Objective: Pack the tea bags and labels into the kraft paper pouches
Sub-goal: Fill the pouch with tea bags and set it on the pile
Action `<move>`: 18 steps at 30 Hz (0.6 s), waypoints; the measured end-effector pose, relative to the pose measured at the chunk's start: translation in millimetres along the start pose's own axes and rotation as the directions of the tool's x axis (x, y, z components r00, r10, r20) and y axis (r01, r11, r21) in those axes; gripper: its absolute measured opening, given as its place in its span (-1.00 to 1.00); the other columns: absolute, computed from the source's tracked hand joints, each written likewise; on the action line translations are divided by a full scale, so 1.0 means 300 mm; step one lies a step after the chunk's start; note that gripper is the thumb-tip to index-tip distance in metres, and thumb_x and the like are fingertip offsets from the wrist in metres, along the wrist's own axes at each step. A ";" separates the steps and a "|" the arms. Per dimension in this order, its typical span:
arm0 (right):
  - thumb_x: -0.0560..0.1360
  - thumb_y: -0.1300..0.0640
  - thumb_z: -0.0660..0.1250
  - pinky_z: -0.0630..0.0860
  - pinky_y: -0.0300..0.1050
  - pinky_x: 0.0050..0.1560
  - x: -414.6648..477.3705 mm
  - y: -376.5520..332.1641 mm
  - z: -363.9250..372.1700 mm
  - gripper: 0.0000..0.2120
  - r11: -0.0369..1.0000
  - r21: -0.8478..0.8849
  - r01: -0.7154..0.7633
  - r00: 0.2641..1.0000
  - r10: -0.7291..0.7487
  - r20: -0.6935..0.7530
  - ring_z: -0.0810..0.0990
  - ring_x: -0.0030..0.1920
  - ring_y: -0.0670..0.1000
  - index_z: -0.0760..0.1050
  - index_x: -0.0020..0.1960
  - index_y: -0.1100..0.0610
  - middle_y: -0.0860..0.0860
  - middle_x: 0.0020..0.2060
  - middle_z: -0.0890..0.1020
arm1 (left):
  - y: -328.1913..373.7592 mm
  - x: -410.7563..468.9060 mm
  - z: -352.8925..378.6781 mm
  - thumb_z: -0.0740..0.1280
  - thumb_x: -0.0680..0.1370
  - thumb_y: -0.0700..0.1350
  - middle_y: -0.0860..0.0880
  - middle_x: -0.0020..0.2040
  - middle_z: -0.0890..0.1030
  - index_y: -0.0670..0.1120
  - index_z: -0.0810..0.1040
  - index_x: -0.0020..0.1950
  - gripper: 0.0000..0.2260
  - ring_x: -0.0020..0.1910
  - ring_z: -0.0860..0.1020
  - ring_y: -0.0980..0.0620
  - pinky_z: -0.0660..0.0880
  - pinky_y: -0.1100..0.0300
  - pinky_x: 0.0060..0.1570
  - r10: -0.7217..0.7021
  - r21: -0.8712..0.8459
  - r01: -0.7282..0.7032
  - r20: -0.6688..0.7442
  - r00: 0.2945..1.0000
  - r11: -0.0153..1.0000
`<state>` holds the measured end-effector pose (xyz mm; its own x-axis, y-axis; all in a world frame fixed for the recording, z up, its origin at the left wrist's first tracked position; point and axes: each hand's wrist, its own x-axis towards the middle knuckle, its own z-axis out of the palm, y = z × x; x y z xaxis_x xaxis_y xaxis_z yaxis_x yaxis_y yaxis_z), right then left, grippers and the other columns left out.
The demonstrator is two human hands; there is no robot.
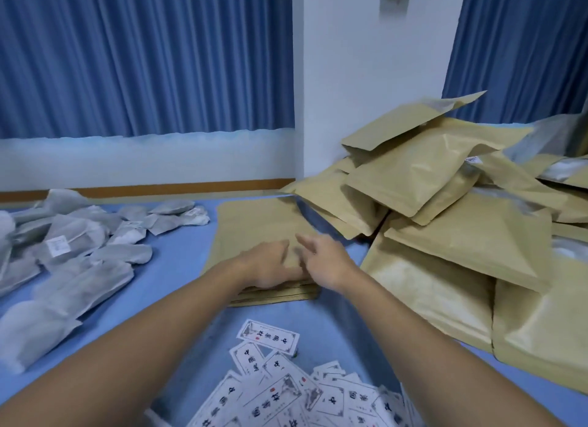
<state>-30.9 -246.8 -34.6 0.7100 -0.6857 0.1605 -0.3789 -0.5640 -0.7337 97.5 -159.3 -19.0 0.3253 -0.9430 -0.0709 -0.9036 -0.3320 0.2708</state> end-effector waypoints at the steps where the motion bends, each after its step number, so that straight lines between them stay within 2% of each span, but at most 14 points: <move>1: 0.60 0.27 0.16 0.45 -0.04 0.28 -0.015 -0.004 0.026 -0.68 0.996 -0.093 0.014 0.999 -0.010 0.044 0.54 0.29 0.13 0.58 0.27 0.12 0.07 0.22 0.64 | -0.034 -0.022 0.016 0.32 0.47 0.38 -0.08 0.34 0.49 -0.08 0.37 0.36 -0.33 0.28 0.47 -0.12 0.40 -0.02 0.26 0.006 0.060 -0.009 0.050 0.999 0.998; 4: 0.55 0.31 0.14 0.45 0.00 0.08 -0.061 -0.011 0.090 -0.78 0.952 -0.275 0.131 0.988 -0.104 0.112 0.54 0.11 0.21 0.52 0.10 0.20 0.10 0.07 0.62 | -0.114 -0.078 0.046 0.29 0.45 0.43 -0.05 0.29 0.46 -0.03 0.34 0.20 -0.40 0.26 0.45 -0.11 0.36 -0.19 0.26 0.016 0.165 -0.022 0.040 0.999 0.986; 7: 0.61 0.21 0.16 0.45 0.04 0.04 -0.079 -0.022 0.109 -0.89 0.912 -0.353 0.210 0.977 -0.180 0.117 0.53 0.07 0.21 0.44 0.04 0.19 0.09 0.06 0.57 | -0.165 -0.107 0.035 0.28 0.48 0.40 -0.14 0.17 0.58 -0.09 0.40 0.16 -0.42 0.13 0.53 -0.20 0.47 -0.04 0.11 0.090 0.199 -0.080 -0.045 0.995 0.977; 11: 0.64 0.02 0.19 0.49 0.08 0.05 -0.097 -0.036 0.100 -0.83 0.874 -0.414 0.256 0.966 -0.212 0.150 0.55 0.07 0.18 0.45 0.09 0.12 0.03 0.05 0.59 | -0.215 -0.128 0.015 0.29 0.48 0.39 -0.12 0.03 0.64 -0.03 0.49 0.25 -0.42 0.04 0.55 -0.19 0.48 0.05 -0.01 0.154 0.193 -0.139 -0.068 0.986 0.971; 15: 0.62 -0.10 0.25 0.43 -0.03 0.00 -0.121 -0.046 0.097 -0.80 0.812 -0.501 0.299 0.954 -0.267 0.136 0.56 0.05 0.11 0.49 0.10 0.01 -0.04 0.00 0.64 | -0.245 -0.143 0.003 0.31 0.49 0.37 0.00 0.11 0.66 0.04 0.55 0.30 -0.46 0.08 0.55 -0.11 0.47 0.07 0.09 0.192 0.142 -0.180 -0.083 0.978 0.973; 18: 0.64 -0.13 0.22 0.43 -0.02 0.06 -0.136 -0.047 0.103 -0.79 0.789 -0.529 0.312 0.948 -0.291 0.125 0.57 0.08 0.08 0.53 0.15 -0.07 -0.06 0.02 0.65 | -0.263 -0.165 -0.010 0.30 0.56 0.28 -0.03 0.14 0.66 0.02 0.58 0.28 -0.56 0.13 0.54 -0.11 0.45 0.06 0.15 0.215 0.087 -0.210 -0.064 0.974 0.974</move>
<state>-36.2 -196.6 -51.2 0.8579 -0.4285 0.2836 -0.3914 -0.9025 -0.1797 153.6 -86.4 -33.9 0.1400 -0.9889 0.0506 -0.9725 -0.1278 0.1948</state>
